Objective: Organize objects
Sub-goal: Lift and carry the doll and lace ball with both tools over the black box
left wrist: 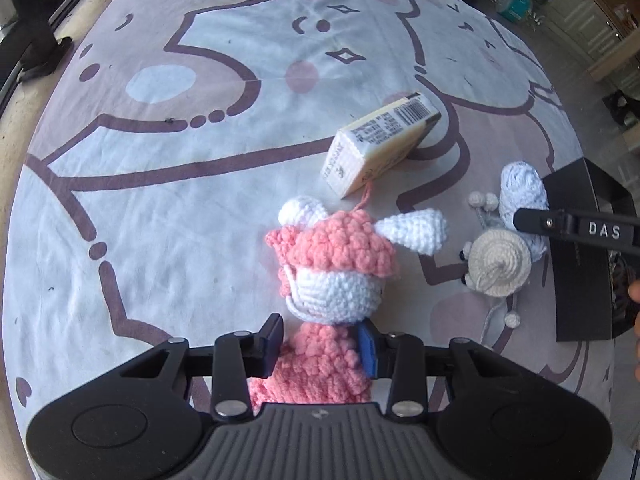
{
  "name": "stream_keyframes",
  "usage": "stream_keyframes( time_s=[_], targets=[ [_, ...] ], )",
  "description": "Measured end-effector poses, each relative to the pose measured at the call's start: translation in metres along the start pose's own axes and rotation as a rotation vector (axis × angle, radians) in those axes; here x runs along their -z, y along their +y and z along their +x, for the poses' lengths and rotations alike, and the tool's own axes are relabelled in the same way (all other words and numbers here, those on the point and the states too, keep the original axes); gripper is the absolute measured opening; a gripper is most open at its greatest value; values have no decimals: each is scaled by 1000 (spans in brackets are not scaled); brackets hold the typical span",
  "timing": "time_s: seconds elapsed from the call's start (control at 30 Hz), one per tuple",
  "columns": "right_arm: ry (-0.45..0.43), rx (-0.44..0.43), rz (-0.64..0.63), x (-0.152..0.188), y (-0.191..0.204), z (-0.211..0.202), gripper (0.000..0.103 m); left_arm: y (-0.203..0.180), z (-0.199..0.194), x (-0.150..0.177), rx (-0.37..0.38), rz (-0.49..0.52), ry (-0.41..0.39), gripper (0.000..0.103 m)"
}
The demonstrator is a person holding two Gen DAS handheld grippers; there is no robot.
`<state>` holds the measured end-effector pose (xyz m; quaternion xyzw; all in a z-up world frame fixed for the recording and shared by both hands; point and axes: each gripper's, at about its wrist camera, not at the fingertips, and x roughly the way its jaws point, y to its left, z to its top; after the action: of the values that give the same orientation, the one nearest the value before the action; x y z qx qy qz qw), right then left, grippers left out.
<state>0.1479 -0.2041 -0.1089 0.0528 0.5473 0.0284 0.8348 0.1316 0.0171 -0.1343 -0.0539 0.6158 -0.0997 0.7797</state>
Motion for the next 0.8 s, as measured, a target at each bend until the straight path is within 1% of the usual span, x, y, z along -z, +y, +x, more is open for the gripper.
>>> stream_keyframes(
  time_s=[0.2,0.3,0.33,0.4,0.6,0.8],
  targets=[
    [3,-17,2,5,-6,-12,32,-4,-15,0,-34,-24,-56,39],
    [-13,-28,-1,6,-8,-23,32,-12,-26,0,-64,8,-88,37],
    [-20,-32,-6,7,-8,-26,32,-13,-30,0,-56,2,-99,33],
    [-27,-43,-14,8,-7,-32,32,-14,-37,-1,-47,-18,-117,33],
    [-49,-64,-26,12,-6,-50,32,-23,-51,3,-24,-17,-147,33],
    [-70,-88,-20,13,-9,-67,32,-29,-62,6,-19,-16,-172,33]
  ],
)
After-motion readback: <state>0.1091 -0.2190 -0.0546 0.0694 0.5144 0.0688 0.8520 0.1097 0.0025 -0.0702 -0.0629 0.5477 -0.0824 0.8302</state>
